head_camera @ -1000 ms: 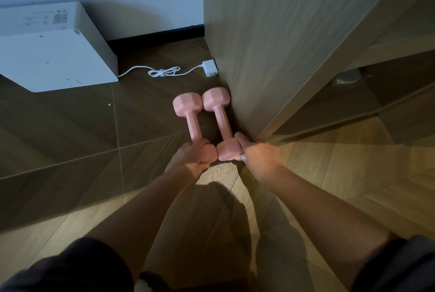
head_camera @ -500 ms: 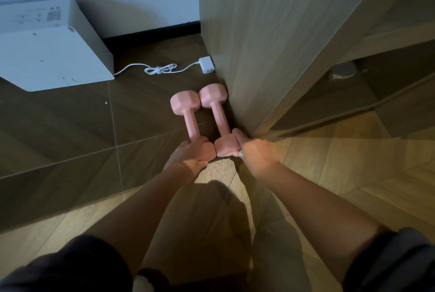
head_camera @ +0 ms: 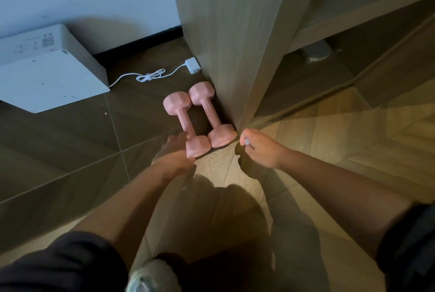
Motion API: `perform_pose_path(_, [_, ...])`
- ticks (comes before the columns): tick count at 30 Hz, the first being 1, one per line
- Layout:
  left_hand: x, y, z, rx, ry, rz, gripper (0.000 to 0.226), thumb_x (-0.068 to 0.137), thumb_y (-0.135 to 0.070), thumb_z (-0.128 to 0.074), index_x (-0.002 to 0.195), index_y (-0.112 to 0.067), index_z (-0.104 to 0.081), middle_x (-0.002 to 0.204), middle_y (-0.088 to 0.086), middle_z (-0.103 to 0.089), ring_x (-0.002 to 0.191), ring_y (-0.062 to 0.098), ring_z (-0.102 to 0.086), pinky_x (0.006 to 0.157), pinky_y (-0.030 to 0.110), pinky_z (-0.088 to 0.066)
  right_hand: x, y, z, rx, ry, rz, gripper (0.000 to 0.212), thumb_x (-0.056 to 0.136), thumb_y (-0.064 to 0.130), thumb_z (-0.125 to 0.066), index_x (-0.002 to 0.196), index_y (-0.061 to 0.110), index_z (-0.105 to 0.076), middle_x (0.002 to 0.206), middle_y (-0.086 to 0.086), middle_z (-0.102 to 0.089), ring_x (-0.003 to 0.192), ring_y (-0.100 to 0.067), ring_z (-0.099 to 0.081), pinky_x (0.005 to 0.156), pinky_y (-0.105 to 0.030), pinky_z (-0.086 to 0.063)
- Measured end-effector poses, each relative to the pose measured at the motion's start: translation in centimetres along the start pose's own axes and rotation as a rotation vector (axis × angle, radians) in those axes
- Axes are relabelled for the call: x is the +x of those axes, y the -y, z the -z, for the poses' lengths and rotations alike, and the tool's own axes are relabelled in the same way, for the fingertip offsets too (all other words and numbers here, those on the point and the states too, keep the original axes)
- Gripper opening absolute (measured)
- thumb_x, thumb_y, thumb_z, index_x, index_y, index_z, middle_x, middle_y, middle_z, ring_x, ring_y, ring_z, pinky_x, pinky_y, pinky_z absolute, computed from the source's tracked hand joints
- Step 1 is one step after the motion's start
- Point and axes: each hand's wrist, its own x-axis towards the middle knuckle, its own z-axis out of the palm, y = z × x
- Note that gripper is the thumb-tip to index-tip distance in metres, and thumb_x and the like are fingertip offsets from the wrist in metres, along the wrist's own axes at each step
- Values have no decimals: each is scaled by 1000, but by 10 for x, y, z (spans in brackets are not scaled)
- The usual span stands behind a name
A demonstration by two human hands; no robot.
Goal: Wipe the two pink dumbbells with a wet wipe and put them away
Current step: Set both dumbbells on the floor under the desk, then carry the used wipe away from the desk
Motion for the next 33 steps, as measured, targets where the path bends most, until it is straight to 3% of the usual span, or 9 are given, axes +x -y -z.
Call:
perform_pose_path(3, [-22,-10,20,86,87,-25,55,95,-28,-58,145,-17,-40,148,8,-43,135,29,-42,108,43,-38,-16,6,8,63,-51,-41,21,96,7,-54,109,20,-64,116,-2,-57,111,-19,-56,87,-22,-41])
perform_pose_path(6, [-55,-19,37,172,124,-33,53,97,-30,-59,145,-17,-43,144,9,-51,131,28,-49,105,39,-41,-43,19,21,181,-145,-102,32,93,11,-64,124,19,-60,121,-3,-62,113,-20,-58,87,-23,-44])
perform_pose_path(9, [-89,-29,58,250,95,3,61,93,-35,-65,146,-19,-39,139,13,-54,126,30,-53,100,44,-48,-79,32,34,186,-239,-186,15,92,19,-67,104,22,-57,103,-1,-63,98,-19,-61,77,-25,-47])
perform_pose_path(11, [-117,-40,75,285,102,25,63,91,-38,-67,145,-19,-38,139,14,-50,126,32,-52,99,48,-49,-108,44,47,139,-255,-195,11,93,23,-66,103,23,-61,101,-1,-63,95,-20,-61,80,-28,-51])
perform_pose_path(19, [-261,-98,150,397,97,-6,66,91,-45,-64,146,-20,-38,141,11,-45,131,31,-45,102,49,-46,-250,115,130,8,-345,-58,16,95,27,-63,108,22,-71,111,2,-56,92,-11,-49,77,-23,-38])
perform_pose_path(24, [-374,-130,207,386,57,-2,67,90,-46,-65,146,-20,-38,147,10,-43,136,30,-40,107,48,-42,-343,178,194,-89,-286,14,22,95,18,-62,117,18,-63,115,0,-60,99,-15,-58,81,-25,-46])
perform_pose_path(28, [-469,-145,259,294,-19,45,67,90,-48,-65,146,-22,-38,154,8,-36,145,29,-29,117,50,-27,-415,243,234,-160,-208,118,21,93,12,-64,114,15,-64,112,-2,-61,101,-19,-59,82,-26,-41])
perform_pose_path(33, [-565,-134,289,319,-92,77,77,92,-55,-56,154,-25,-22,163,8,-20,152,30,-11,120,56,-10,-478,311,240,-210,-159,270,19,90,9,-66,107,15,-66,105,-2,-63,98,-21,-59,88,-31,-42])
